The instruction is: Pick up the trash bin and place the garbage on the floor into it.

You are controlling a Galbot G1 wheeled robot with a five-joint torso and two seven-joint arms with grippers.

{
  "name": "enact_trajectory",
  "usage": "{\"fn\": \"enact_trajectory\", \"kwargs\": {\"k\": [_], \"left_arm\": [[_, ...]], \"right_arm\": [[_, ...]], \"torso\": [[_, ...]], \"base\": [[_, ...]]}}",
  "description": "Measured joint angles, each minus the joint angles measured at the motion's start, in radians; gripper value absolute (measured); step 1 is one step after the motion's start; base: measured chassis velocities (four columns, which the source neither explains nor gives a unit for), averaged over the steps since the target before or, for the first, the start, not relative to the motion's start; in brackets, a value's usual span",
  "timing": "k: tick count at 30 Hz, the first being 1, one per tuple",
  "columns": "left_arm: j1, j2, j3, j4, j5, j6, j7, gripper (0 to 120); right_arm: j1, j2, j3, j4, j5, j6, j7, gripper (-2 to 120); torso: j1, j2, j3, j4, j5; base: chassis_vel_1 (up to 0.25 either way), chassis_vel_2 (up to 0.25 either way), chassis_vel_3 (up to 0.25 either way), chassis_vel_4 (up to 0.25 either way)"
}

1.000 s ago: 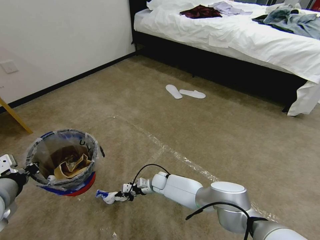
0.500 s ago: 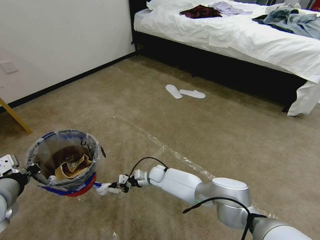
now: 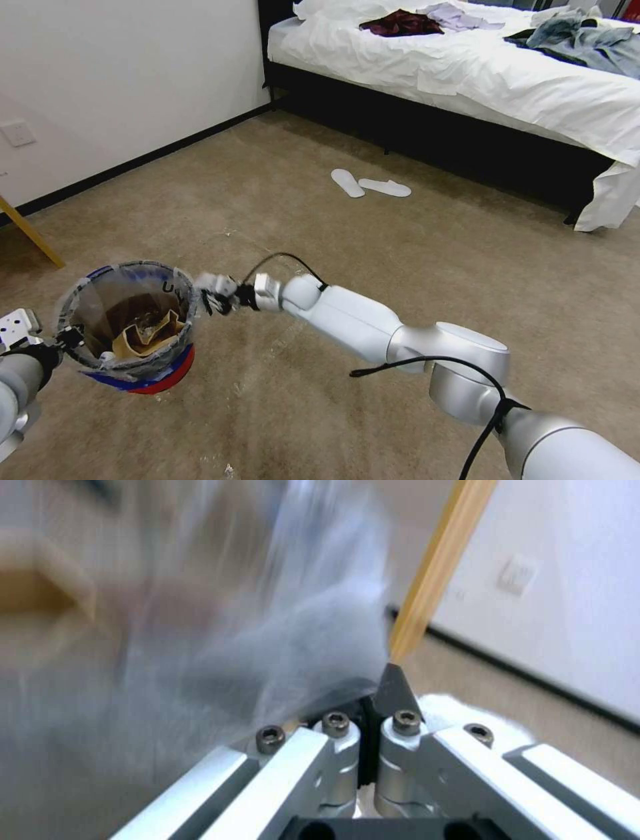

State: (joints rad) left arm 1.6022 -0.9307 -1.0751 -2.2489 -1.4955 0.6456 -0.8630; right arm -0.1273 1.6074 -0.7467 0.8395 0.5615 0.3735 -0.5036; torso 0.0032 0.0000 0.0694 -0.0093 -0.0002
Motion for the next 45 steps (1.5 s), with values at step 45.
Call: {"fn": "enact_trajectory", "kwargs": {"k": [45], "left_arm": [[0.016, 0.001, 0.003, -0.045, -0.010, 0.001, -0.007, 0]], "right_arm": [[-0.047, -0.026, 0.139, -0.199, -0.071, 0.033, 0.003, 0]], "torso": [[0.000, 0.000, 0.000, -0.0004, 0.0002]], "base": [[0.000, 0.000, 0.000, 0.000]]}}
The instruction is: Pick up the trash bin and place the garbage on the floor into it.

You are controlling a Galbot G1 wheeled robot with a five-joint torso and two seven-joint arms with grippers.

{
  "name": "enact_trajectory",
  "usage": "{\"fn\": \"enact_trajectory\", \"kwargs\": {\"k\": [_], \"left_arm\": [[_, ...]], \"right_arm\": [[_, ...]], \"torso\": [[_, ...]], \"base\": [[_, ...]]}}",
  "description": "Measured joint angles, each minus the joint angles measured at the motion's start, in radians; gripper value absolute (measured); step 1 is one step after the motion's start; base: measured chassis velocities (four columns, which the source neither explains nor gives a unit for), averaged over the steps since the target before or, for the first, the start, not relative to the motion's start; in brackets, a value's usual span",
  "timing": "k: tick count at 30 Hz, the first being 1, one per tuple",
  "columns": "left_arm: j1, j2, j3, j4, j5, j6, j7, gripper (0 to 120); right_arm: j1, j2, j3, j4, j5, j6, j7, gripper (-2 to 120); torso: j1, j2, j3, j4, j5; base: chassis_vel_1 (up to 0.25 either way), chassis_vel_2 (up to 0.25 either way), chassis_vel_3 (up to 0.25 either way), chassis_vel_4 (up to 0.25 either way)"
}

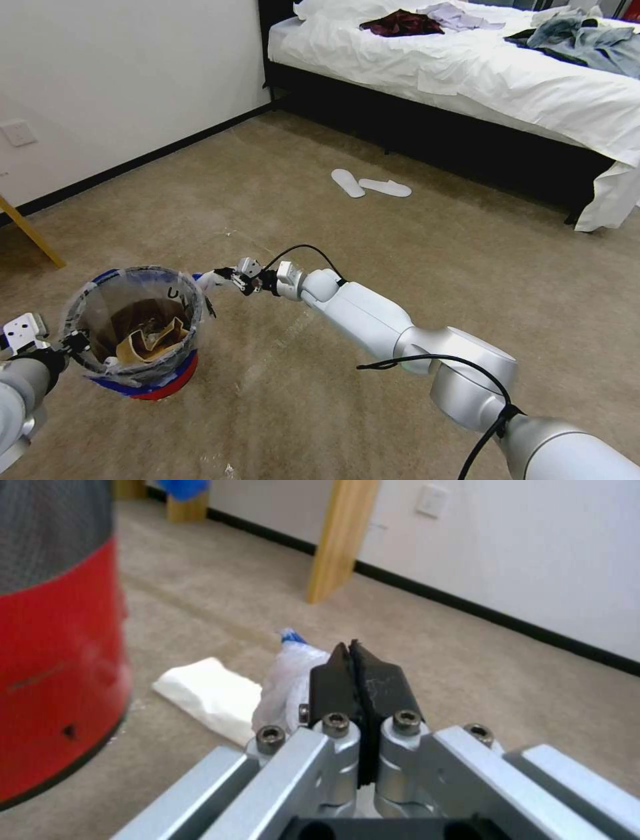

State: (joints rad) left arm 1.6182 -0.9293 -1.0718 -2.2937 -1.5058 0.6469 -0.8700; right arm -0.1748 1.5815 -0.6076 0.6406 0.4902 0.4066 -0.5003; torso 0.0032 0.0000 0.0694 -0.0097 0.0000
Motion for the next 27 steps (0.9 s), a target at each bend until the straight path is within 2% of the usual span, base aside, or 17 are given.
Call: {"fn": "enact_trajectory", "kwargs": {"k": [15, 20, 27], "left_arm": [[-0.009, -0.004, 0.014, 0.009, 0.001, 0.000, -0.004, 0], [-0.014, -0.003, 0.025, 0.016, 0.003, 0.000, -0.006, 0], [-0.026, -0.007, 0.043, 0.037, 0.010, -0.001, -0.005, 0]], "right_arm": [[0.021, -0.051, 0.161, 0.053, 0.006, -0.019, 0.031, 0], [0.028, -0.093, 0.202, 0.106, 0.022, -0.029, 0.040, 0], [0.028, -0.161, 0.258, 0.257, 0.055, -0.040, 0.057, 0]], "torso": [[0.000, 0.000, 0.000, 0.0001, 0.0001], [0.000, 0.000, 0.000, 0.0000, 0.0002], [0.000, 0.000, 0.000, 0.0000, 0.0002]], "base": [[0.000, 0.000, 0.000, 0.000], [0.000, 0.000, 0.000, 0.000], [0.000, 0.000, 0.000, 0.000]]}}
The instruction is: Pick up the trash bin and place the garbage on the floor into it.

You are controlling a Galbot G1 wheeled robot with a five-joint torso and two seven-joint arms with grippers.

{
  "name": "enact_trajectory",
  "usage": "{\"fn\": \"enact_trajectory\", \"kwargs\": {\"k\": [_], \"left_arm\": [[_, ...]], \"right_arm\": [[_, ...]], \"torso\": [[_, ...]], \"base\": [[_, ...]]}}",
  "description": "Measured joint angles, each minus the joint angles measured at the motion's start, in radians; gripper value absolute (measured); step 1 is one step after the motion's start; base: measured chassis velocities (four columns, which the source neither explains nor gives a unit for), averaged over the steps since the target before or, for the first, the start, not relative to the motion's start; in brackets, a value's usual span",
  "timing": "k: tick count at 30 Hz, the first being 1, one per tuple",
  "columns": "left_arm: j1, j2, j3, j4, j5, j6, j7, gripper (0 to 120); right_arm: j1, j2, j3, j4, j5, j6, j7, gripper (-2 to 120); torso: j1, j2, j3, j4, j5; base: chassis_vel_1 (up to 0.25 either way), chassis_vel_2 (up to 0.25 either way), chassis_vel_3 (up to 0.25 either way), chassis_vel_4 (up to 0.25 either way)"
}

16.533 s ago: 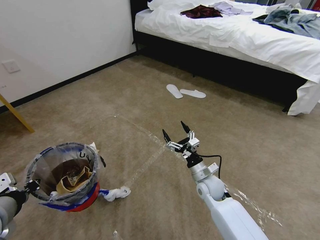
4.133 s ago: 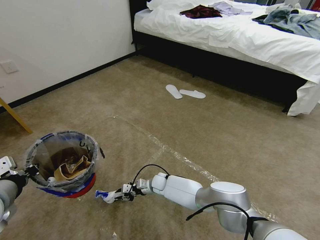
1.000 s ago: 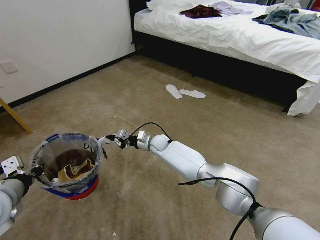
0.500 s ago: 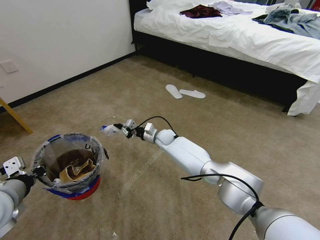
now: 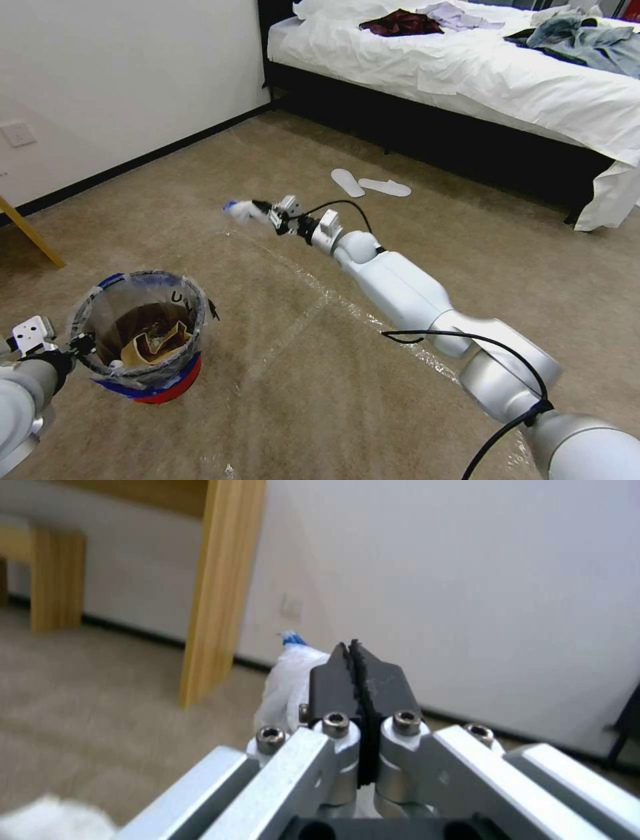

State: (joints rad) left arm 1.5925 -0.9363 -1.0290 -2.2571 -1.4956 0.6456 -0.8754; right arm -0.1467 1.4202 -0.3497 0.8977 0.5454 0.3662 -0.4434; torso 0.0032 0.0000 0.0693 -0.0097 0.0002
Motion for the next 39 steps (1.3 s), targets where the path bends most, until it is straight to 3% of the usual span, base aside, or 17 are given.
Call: {"fn": "enact_trajectory", "kwargs": {"k": [11, 39], "left_arm": [[-0.004, -0.003, -0.006, 0.017, -0.013, -0.005, 0.000, 0], [-0.029, 0.008, 0.001, 0.040, -0.049, -0.015, -0.001, 0]], "right_arm": [[0.025, -0.040, 0.028, 0.190, 0.093, 0.021, -0.003, 0], [0.042, -0.056, -0.012, 0.294, 0.229, 0.054, -0.142, 0]], "torso": [[0.000, 0.000, 0.000, 0.0000, -0.0002], [0.000, 0.000, 0.000, 0.0000, -0.0002]], "base": [[0.000, 0.000, 0.000, 0.000], [0.000, 0.000, 0.000, 0.000]]}}
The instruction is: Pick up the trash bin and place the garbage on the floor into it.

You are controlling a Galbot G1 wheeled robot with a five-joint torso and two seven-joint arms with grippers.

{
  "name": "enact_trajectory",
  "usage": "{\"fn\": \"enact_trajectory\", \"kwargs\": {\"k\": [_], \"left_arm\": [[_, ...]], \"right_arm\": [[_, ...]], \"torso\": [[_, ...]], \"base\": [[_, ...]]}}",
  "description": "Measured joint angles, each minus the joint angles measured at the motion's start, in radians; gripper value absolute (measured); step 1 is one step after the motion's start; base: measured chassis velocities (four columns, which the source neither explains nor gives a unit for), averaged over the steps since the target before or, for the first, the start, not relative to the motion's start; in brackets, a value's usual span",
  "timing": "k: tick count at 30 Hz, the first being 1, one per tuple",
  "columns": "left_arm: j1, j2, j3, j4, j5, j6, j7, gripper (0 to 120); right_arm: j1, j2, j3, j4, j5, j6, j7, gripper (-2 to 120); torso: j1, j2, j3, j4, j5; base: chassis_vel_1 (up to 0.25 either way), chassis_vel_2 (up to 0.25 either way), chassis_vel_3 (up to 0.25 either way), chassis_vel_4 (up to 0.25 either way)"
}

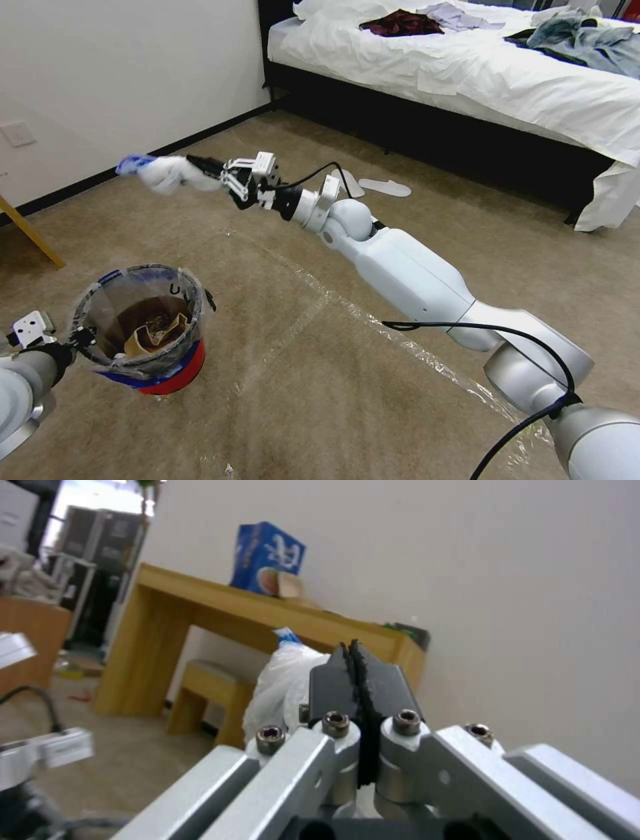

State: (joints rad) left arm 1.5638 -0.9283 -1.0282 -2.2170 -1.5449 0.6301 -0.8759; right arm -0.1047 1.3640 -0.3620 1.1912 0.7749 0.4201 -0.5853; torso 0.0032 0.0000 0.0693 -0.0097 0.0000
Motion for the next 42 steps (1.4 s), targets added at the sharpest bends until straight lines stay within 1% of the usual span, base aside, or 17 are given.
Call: {"fn": "enact_trajectory", "kwargs": {"k": [2, 5, 12, 20, 27, 33, 42], "left_arm": [[-0.002, 0.002, 0.001, 0.003, -0.001, -0.001, 0.000, 0], [-0.011, 0.013, 0.001, 0.010, -0.016, -0.006, 0.002, 0], [-0.017, 0.021, 0.001, 0.012, -0.024, -0.012, 0.005, 0], [-0.016, 0.017, 0.002, 0.010, -0.022, -0.012, 0.005, 0], [-0.011, 0.016, 0.000, -0.011, -0.022, -0.012, 0.002, 0], [-0.004, 0.016, 0.001, -0.021, -0.022, -0.013, 0.001, 0], [-0.011, 0.018, 0.003, -0.037, -0.031, -0.017, -0.012, 0]], "right_arm": [[0.000, -0.001, -0.008, 0.006, 0.006, 0.000, -0.009, 0], [0.002, -0.003, -0.059, 0.036, 0.017, 0.004, -0.048, 0], [-0.002, 0.001, -0.127, 0.061, 0.018, 0.012, -0.086, 0], [-0.012, 0.008, -0.176, 0.063, -0.003, 0.019, -0.092, 0], [-0.031, 0.039, -0.220, 0.019, -0.047, 0.026, -0.093, 0], [-0.051, 0.053, -0.258, 0.007, -0.073, 0.028, -0.097, 0], [-0.075, 0.073, -0.310, -0.021, -0.103, 0.033, -0.096, 0]], "torso": [[0.000, 0.000, 0.000, 0.0001, 0.0000], [0.000, 0.000, 0.000, 0.0001, 0.0000], [0.000, 0.000, 0.000, 0.0000, -0.0001], [0.000, 0.000, 0.000, 0.0000, -0.0001], [0.000, 0.000, 0.000, 0.0001, -0.0001], [0.000, 0.000, 0.000, 0.0002, -0.0001], [0.000, 0.000, 0.000, 0.0001, 0.0001]], "base": [[0.000, 0.000, 0.000, 0.000], [0.000, 0.000, 0.000, 0.000], [0.000, 0.000, 0.000, 0.000], [0.000, 0.000, 0.000, 0.000], [0.000, 0.000, 0.000, 0.000], [0.000, 0.000, 0.000, 0.000], [0.000, 0.000, 0.000, 0.000]]}}
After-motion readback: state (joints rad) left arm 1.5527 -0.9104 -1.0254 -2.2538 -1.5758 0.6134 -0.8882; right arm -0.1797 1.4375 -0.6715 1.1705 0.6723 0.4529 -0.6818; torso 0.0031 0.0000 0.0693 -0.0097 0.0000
